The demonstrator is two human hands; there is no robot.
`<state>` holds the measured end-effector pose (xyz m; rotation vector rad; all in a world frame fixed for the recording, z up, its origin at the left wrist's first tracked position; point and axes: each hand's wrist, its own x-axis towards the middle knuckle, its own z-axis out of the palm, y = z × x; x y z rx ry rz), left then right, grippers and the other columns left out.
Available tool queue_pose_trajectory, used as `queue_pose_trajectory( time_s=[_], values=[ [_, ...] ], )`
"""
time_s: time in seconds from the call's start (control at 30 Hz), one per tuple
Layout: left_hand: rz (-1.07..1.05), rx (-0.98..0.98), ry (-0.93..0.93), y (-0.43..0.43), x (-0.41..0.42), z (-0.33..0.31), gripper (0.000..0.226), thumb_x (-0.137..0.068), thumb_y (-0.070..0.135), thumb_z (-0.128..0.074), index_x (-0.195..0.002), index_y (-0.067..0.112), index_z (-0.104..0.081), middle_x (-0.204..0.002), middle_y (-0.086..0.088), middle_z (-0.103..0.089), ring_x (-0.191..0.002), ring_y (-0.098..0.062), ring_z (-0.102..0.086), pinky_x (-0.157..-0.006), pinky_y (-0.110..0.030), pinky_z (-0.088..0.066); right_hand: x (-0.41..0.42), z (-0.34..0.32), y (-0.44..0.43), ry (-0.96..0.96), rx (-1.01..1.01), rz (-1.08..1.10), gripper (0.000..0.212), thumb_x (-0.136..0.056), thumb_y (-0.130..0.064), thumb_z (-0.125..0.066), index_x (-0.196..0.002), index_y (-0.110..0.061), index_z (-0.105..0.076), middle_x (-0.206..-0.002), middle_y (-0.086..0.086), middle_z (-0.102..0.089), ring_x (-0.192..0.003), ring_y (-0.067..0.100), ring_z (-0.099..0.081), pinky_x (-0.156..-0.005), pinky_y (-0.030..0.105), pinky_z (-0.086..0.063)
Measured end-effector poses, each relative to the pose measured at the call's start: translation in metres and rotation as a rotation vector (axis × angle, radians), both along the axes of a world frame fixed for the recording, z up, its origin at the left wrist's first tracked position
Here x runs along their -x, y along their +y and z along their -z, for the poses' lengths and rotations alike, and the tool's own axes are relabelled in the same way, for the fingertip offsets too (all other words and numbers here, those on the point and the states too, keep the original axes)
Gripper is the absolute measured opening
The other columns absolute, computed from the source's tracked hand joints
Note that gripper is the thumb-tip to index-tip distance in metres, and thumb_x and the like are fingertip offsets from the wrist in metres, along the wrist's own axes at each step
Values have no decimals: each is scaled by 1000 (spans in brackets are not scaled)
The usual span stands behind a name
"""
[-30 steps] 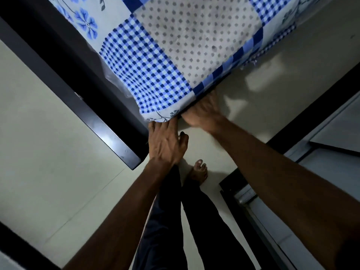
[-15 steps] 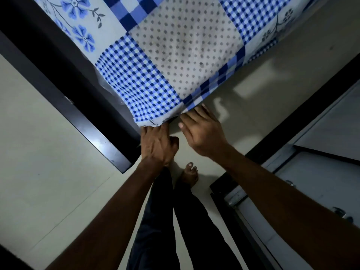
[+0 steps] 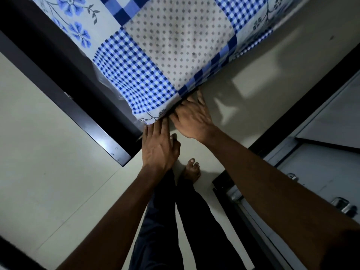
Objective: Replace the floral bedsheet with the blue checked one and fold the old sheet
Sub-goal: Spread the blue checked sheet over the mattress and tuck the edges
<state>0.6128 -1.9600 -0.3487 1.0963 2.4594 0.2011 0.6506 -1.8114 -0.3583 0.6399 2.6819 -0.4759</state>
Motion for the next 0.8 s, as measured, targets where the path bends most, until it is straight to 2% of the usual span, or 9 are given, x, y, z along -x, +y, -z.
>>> queue_pose_trajectory(
  time_s=[0.1, 0.2, 0.27, 0.33, 0.4, 0.47, 0.6, 0.7, 0.8],
  values=[
    [63, -64, 2, -6, -2, -8, 66, -89, 29, -62, -146, 5, -42, -149, -15, -47, -138, -33, -41, -116, -51, -31, -1, -5, 3, -27, -1, -54, 43, -102, -37, -37, -129, -22, -66, -131, -2, -65, -142, 20, -36, -122, 57, 3],
    [51, 66, -12, 7, 16, 1, 67, -80, 36, -62, -140, 9, -47, -137, -16, -55, -126, -38, -48, -110, -50, -33, -3, -4, 7, -16, -8, -73, 38, -98, -30, -46, -126, -16, -67, -131, 1, -65, -143, 22, -35, -122, 57, 4],
    [14, 141, -19, 18, 23, 6, 60, -78, 37, -55, -130, 8, -53, -125, -18, -62, -117, -39, -53, -103, -47, -33, -6, -3, 9, 61, -4, -74, 28, -92, -24, -57, -112, -12, -72, -122, 6, -69, -137, 26, -44, -123, 58, -6],
    [-1, 154, -20, 21, 21, 14, 58, -81, 39, -56, -130, 9, -53, -127, -17, -60, -122, -38, -50, -106, -48, -27, -10, -2, 9, 178, -10, -49, 23, -84, -18, -65, -102, -10, -75, -114, 10, -71, -126, 31, -55, -120, 57, -25],
    [-50, 154, -30, 26, 16, 18, 58, -86, 45, -58, -132, 10, -53, -131, -15, -59, -128, -36, -47, -112, -50, -20, -20, -1, 6, 321, -4, -2, 26, -81, -16, -64, -104, -10, -76, -112, 9, -73, -117, 33, -61, -108, 50, -44],
    [-110, 190, -37, 37, 14, 18, 58, -90, 52, -53, -128, 10, -57, -128, -15, -62, -128, -34, -49, -114, -48, -17, -37, 1, 5, 444, -10, 34, 34, -82, -18, -58, -110, -10, -75, -115, 6, -73, -115, 30, -63, -99, 44, -51],
    [-115, 236, -20, 44, 14, 11, 60, -88, 56, -51, -124, 8, -60, -125, -15, -64, -126, -33, -50, -114, -49, -18, -66, 15, 20, 580, -133, 167, 38, -95, -23, -57, -124, -3, -69, -130, 14, -67, -132, 30, -55, -103, 43, -48],
    [-89, 212, -44, 35, 16, 6, 58, -88, 50, -54, -129, 10, -56, -128, -16, -62, -123, -35, -52, -109, -47, -24, -56, 19, 36, 472, -151, 160, 43, -99, -34, -54, -123, 0, -67, -132, 19, -63, -133, 35, -51, -107, 49, -44],
    [-40, 134, -35, 21, 10, 1, 59, -88, 43, -59, -132, 4, -51, -127, -20, -60, -118, -39, -53, -108, -50, -29, -48, 15, 40, 344, -173, 116, 43, -97, -34, -51, -124, -3, -65, -133, 17, -61, -135, 36, -48, -113, 56, -35]
  ],
)
